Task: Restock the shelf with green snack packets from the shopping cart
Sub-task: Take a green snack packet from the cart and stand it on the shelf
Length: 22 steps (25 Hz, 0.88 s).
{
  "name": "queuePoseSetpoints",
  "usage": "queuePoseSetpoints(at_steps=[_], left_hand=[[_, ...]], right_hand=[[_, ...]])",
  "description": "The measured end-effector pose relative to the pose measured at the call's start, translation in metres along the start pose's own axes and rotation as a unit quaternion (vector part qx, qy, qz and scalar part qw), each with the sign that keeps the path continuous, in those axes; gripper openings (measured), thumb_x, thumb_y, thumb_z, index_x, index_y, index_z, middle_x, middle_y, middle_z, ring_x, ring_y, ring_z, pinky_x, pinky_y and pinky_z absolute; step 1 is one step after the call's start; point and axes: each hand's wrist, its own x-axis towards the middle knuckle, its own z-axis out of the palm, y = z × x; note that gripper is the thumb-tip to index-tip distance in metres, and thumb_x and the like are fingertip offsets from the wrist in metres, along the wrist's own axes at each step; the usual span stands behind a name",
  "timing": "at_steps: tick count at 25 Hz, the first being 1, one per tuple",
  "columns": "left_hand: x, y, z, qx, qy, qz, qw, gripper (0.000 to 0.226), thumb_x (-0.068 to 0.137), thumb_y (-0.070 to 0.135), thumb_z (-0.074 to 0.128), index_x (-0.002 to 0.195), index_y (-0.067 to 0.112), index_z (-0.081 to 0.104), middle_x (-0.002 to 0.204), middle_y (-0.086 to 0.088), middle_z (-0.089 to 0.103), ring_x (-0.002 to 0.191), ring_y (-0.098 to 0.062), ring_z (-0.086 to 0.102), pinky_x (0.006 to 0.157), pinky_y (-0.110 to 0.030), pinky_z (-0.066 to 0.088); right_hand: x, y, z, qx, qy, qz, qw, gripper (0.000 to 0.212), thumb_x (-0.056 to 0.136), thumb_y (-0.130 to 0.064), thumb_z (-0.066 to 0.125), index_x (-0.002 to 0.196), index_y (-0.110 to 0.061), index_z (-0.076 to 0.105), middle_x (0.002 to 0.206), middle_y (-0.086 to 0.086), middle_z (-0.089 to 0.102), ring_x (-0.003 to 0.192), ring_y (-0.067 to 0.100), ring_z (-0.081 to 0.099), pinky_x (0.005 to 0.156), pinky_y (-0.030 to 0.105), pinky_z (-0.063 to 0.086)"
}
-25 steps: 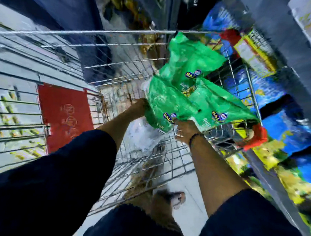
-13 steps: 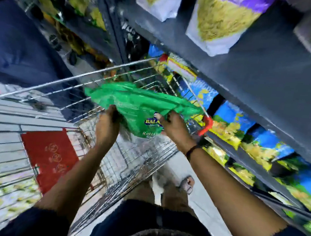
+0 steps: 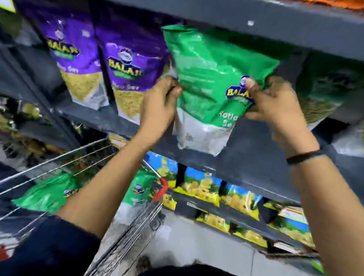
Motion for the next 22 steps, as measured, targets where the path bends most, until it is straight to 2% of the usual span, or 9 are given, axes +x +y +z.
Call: queuePoseSetpoints(at_steps=[2, 5, 8, 11, 13, 15, 17, 18, 22], left_hand=[[0.02, -0.002, 0.035, -0.004, -0.01, -0.001, 1.0, 0.023, 0.084, 0.017, 0.044, 0.087, -0.002, 0.056, 0.086, -0.025, 0.066, 0.079, -0.029, 0.059, 0.064, -0.033, 0.036], [0.022, -0.022, 0.076, 0.01, -0.033, -0.048, 0.998, 0.029, 0.081, 0.016, 0.04, 0.088, -0.008, 0.053, 0.086, -0.031, 0.064, 0.08, -0.037, 0.06, 0.065, -0.04, 0.036], [0.018, -0.03, 0.09, -0.092, -0.045, -0.137, 0.985, 0.033, 0.086, 0.016, 0.038, 0.101, -0.01, 0.052, 0.089, -0.014, 0.06, 0.084, -0.017, 0.054, 0.073, -0.026, 0.039], [0.016, -0.012, 0.088, -0.241, -0.058, -0.275, 0.929, 0.044, 0.098, 0.033, 0.027, 0.134, 0.01, 0.037, 0.128, -0.001, 0.048, 0.112, -0.003, 0.043, 0.094, -0.015, 0.036], [0.011, -0.014, 0.087, -0.255, -0.076, -0.308, 0.913, 0.064, 0.093, 0.056, 0.013, 0.137, 0.016, 0.035, 0.135, 0.003, 0.042, 0.123, -0.007, 0.039, 0.107, -0.024, 0.033], [0.008, -0.038, 0.086, -0.231, -0.001, -0.344, 0.91, 0.084, 0.078, 0.078, 0.015, 0.114, 0.016, 0.06, 0.117, -0.005, 0.064, 0.107, -0.017, 0.06, 0.104, -0.043, 0.043], [0.004, -0.05, 0.084, -0.202, 0.048, -0.355, 0.912, 0.067, 0.086, 0.068, 0.022, 0.089, 0.013, 0.061, 0.071, -0.006, 0.071, 0.064, -0.017, 0.068, 0.068, -0.039, 0.054], [0.002, -0.042, 0.085, -0.197, 0.041, -0.35, 0.915, 0.05, 0.092, 0.056, 0.026, 0.094, 0.015, 0.055, 0.073, -0.001, 0.066, 0.064, -0.014, 0.065, 0.062, -0.033, 0.051], [-0.006, -0.023, 0.102, -0.251, -0.045, -0.359, 0.898, 0.037, 0.096, 0.036, 0.034, 0.13, 0.023, 0.041, 0.121, 0.003, 0.05, 0.107, -0.016, 0.048, 0.095, -0.036, 0.043]], right_hand=[[0.023, 0.02, -0.015, 0.036, 0.019, 0.022, 0.999, 0.018, 0.082, -0.032, 0.062, 0.075, -0.015, 0.057, 0.067, 0.002, 0.065, 0.054, 0.006, 0.063, 0.05, 0.028, 0.055], [0.04, 0.057, -0.015, 0.021, -0.025, 0.066, 0.997, 0.028, 0.087, -0.026, 0.056, 0.106, -0.007, 0.057, 0.099, 0.014, 0.062, 0.081, 0.023, 0.062, 0.072, 0.044, 0.058], [0.029, 0.074, -0.002, 0.072, 0.012, 0.074, 0.995, 0.028, 0.089, -0.023, 0.052, 0.114, -0.012, 0.047, 0.109, 0.011, 0.056, 0.086, 0.017, 0.056, 0.074, 0.033, 0.051], [-0.005, 0.088, 0.022, 0.106, 0.101, 0.115, 0.982, 0.046, 0.09, -0.03, 0.05, 0.129, -0.01, 0.036, 0.125, 0.005, 0.046, 0.115, 0.019, 0.047, 0.099, 0.029, 0.036], [-0.023, 0.091, 0.037, 0.181, 0.019, 0.186, 0.966, 0.042, 0.092, -0.038, 0.041, 0.129, -0.02, 0.033, 0.131, 0.002, 0.043, 0.115, 0.017, 0.044, 0.096, 0.033, 0.036], [-0.016, 0.098, 0.036, 0.209, -0.028, 0.193, 0.958, 0.051, 0.093, -0.043, 0.035, 0.139, -0.023, 0.025, 0.141, -0.006, 0.037, 0.125, 0.013, 0.039, 0.107, 0.038, 0.035], [0.0, 0.105, 0.025, 0.203, 0.011, 0.177, 0.963, 0.057, 0.093, -0.044, 0.033, 0.144, -0.023, 0.018, 0.153, -0.006, 0.026, 0.139, 0.013, 0.027, 0.118, 0.04, 0.023], [0.005, 0.111, 0.021, 0.197, 0.02, 0.182, 0.963, 0.057, 0.093, -0.046, 0.033, 0.144, -0.022, 0.021, 0.152, -0.006, 0.027, 0.138, 0.012, 0.028, 0.118, 0.04, 0.022], [-0.003, 0.127, 0.029, 0.225, -0.033, 0.19, 0.955, 0.055, 0.089, -0.054, 0.035, 0.131, -0.021, 0.043, 0.139, -0.001, 0.049, 0.127, 0.014, 0.045, 0.116, 0.041, 0.03]])
